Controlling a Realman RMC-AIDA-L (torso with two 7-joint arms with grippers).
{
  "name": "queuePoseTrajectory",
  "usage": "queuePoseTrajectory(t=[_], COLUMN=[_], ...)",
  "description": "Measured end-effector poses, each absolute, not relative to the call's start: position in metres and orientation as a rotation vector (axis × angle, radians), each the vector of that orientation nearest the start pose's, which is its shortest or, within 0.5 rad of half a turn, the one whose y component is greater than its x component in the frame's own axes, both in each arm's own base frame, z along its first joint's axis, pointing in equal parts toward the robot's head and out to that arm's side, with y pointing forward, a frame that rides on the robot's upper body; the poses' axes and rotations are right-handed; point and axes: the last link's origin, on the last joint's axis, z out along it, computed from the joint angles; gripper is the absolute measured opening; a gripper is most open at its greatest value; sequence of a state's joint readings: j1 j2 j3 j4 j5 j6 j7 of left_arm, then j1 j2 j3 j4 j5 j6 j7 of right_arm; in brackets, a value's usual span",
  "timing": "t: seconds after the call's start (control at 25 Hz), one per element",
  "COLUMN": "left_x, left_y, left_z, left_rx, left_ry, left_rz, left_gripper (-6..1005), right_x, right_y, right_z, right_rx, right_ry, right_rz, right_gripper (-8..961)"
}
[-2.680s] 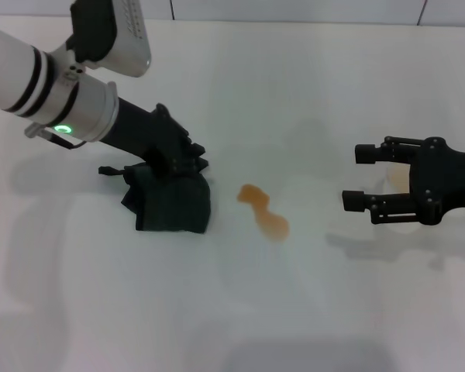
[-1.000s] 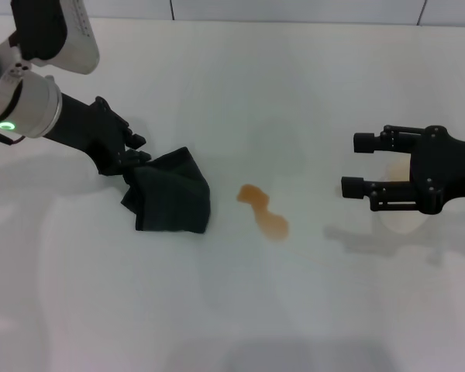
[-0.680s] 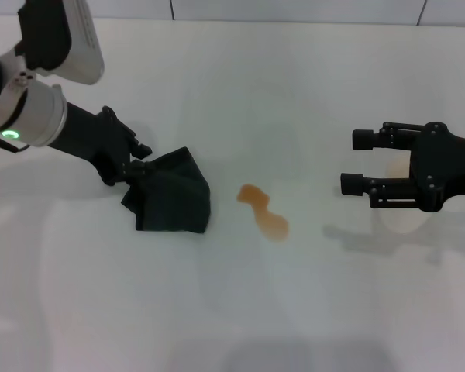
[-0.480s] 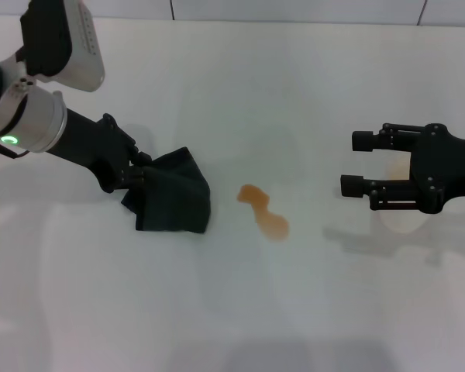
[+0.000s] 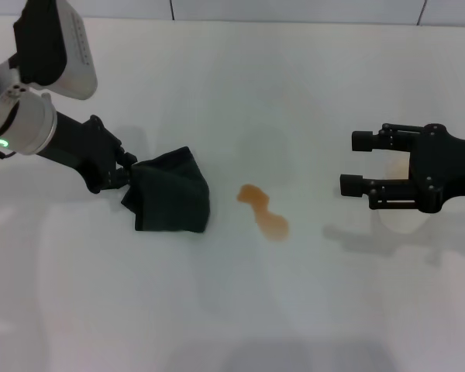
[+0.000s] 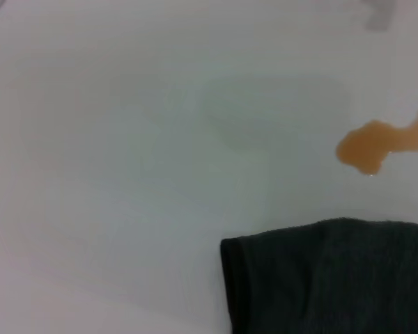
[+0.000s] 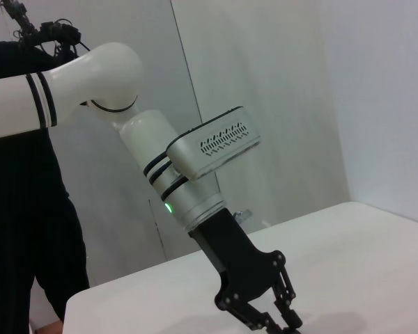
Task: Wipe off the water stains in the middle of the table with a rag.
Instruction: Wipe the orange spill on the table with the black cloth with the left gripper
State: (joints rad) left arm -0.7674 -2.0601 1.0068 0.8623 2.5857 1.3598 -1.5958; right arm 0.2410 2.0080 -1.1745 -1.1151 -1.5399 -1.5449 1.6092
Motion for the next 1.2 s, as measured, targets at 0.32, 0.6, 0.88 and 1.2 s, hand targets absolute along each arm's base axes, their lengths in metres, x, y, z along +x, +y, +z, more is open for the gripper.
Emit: queuePoseTrajectory(t=[0.32,0.6,0.88,1.2], left_x=[-0.218,-0.216,-0.22,-0.22], left_y=[0.403,0.401,0.402,0.403], left_z=[-0.006,-0.018,-0.024,-0.03], left_rx=[-2.856,-2.883,-2.872,-2.879], left_ry=[-0.077,-0.038,-0.022,-0.011], left_rz=[0.42,0.424,0.443,0.431], left_gripper=[203,193,183,171], right_x=[0.223,0.223,0.223,0.222], right_y=[0.297,0.297,0.298,0.298], right_z=[0.042,0.042,0.042,0.042], right_rx=[-2.749,-2.747,-2.745,-2.745], right_ry=[0.473,0.474,0.474,0.48], right_rz=[0.82,0.819,0.821,0.823], right_gripper=[766,766,766,766])
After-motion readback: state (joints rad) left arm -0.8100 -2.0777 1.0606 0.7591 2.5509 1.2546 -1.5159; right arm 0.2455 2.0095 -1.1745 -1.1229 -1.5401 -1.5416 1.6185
